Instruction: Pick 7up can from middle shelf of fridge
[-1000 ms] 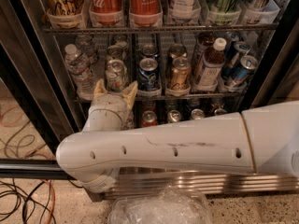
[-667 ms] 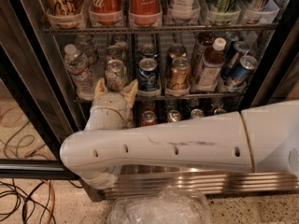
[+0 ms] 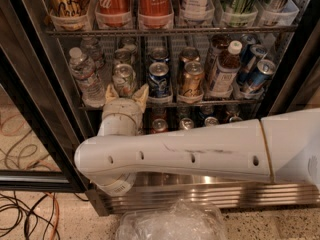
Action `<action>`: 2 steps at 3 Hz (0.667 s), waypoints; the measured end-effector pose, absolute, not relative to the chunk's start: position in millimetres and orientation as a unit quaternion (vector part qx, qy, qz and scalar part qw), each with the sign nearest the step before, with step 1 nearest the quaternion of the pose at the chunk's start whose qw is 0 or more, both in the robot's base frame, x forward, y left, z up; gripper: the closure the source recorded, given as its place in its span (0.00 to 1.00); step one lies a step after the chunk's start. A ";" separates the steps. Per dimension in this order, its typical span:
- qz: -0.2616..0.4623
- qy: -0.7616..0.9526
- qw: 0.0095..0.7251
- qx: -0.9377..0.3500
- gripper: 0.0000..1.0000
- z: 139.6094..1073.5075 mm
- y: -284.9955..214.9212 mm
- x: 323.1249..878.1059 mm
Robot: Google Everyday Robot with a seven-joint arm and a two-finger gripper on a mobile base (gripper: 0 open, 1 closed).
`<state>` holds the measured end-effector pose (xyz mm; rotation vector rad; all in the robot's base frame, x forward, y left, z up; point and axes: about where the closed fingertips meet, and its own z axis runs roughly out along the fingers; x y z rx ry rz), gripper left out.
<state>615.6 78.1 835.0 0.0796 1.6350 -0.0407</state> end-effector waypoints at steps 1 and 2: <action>-0.014 0.730 0.683 0.034 0.30 829.9 74.4 623.4; -0.010 0.728 0.685 0.027 0.30 827.1 72.0 633.7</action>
Offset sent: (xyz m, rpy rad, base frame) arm 0.0292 -0.0071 -0.0111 -0.0051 -0.0114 0.0435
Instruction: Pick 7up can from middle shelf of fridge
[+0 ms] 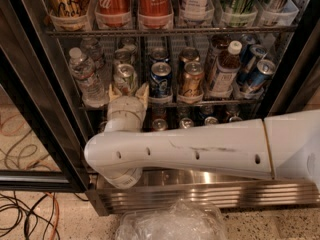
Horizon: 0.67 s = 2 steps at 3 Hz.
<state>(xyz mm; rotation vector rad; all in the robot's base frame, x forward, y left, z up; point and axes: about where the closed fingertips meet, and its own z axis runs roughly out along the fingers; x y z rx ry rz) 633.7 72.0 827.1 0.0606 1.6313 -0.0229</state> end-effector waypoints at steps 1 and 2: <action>-0.008 0.724 0.689 0.020 0.31 828.1 70.7 643.3; -0.008 0.719 0.695 0.015 0.31 831.5 69.8 652.1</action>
Offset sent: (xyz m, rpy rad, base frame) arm 0.0277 -0.0013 0.0082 -0.0211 -0.0443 0.0336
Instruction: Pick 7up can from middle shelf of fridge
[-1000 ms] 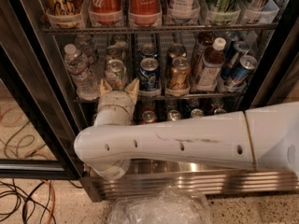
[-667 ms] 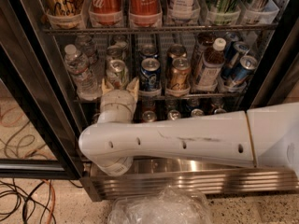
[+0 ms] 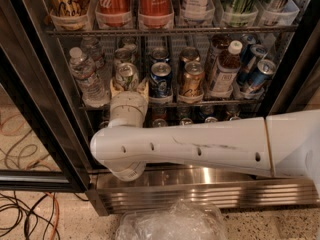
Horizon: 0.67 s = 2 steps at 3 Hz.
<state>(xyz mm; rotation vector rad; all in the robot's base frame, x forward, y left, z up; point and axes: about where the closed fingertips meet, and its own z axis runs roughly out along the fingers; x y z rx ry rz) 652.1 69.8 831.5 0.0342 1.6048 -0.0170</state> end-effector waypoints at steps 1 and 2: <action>-0.004 0.714 0.700 0.014 0.32 835.7 73.2 660.0; -0.001 0.716 0.698 0.018 0.51 835.9 81.0 662.9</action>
Offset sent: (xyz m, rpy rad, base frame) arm 0.0131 0.0222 0.0039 0.0247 0.0010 0.0055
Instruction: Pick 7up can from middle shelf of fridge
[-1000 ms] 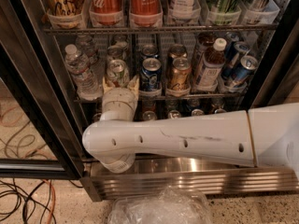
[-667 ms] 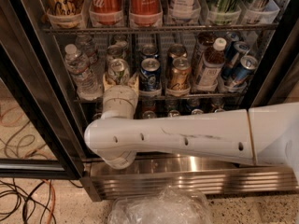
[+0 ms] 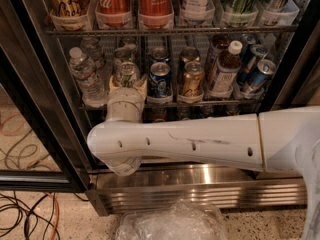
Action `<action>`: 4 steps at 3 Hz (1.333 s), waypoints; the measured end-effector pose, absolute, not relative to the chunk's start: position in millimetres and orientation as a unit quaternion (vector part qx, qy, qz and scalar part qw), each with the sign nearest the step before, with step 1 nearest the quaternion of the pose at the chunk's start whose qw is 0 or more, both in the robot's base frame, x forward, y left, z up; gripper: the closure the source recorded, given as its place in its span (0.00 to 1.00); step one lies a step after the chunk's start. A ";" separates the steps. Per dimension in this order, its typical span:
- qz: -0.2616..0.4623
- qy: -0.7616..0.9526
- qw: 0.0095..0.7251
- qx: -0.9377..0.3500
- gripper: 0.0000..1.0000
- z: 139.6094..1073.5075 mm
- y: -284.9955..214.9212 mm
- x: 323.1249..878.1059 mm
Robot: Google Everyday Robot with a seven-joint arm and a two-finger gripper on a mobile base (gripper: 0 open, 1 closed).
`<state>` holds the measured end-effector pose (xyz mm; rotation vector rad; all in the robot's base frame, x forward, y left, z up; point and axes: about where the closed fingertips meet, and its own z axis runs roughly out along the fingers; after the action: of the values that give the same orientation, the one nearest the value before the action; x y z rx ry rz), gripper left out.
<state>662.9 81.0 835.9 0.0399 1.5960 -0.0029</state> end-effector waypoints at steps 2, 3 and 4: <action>-0.003 0.716 0.698 0.019 0.97 837.0 80.1 661.7; -0.015 0.705 0.708 0.028 1.00 858.7 74.0 645.5; -0.022 0.691 0.722 0.031 1.00 892.0 70.0 623.4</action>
Offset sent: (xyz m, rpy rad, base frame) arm -0.0067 -0.0018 0.0043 -0.0026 -0.0005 -0.0114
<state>623.4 70.0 892.0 0.0689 1.5264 -0.0475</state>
